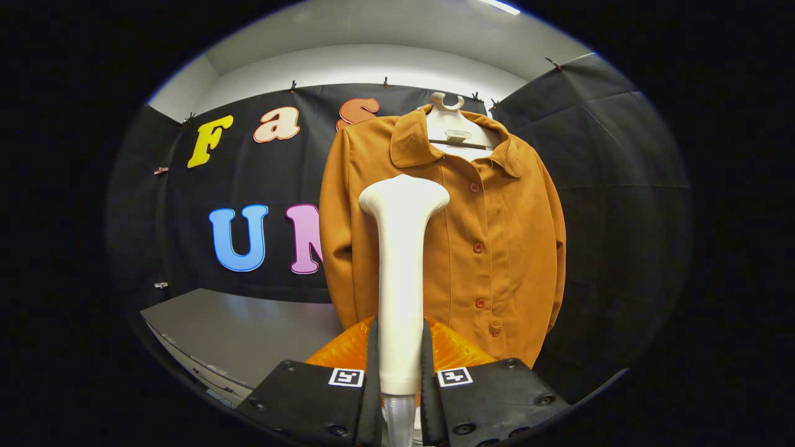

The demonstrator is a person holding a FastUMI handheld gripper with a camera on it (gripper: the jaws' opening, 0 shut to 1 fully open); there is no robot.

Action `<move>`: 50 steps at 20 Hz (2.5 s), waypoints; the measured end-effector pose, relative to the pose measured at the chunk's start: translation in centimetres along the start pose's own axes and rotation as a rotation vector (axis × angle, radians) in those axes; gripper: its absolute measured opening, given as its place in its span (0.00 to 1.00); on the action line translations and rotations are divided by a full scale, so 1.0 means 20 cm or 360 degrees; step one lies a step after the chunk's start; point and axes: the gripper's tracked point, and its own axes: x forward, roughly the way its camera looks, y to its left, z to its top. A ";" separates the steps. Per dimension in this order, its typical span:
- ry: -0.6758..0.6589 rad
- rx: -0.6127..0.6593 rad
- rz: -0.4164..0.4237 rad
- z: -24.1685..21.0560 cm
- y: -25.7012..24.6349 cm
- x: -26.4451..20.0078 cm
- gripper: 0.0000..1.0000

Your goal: Iron the clothes twice with a garment steamer, once on the left side and once on the right side.

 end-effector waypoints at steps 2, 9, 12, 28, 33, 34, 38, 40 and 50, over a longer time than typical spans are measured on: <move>0.0049 0.0001 0.0003 -0.08 0.00 -0.02 0.28; 0.0257 -0.0011 -0.0021 -0.40 -0.04 -0.10 0.28; 0.0346 -0.0003 -0.0036 -0.54 -0.05 -0.15 0.28; 0.0789 0.0052 -0.0081 -1.16 -0.11 -0.50 0.28; 0.0771 0.0020 -0.0012 -1.10 -0.05 -0.64 0.28; 0.0746 0.0015 0.0002 -1.05 -0.04 -0.66 0.28; 0.0564 0.0008 0.0013 -0.73 -0.03 -0.67 0.28; 0.0441 0.0017 0.0020 -0.54 -0.02 -0.64 0.28; -0.0110 -0.0009 0.0081 0.42 -0.05 -0.54 0.28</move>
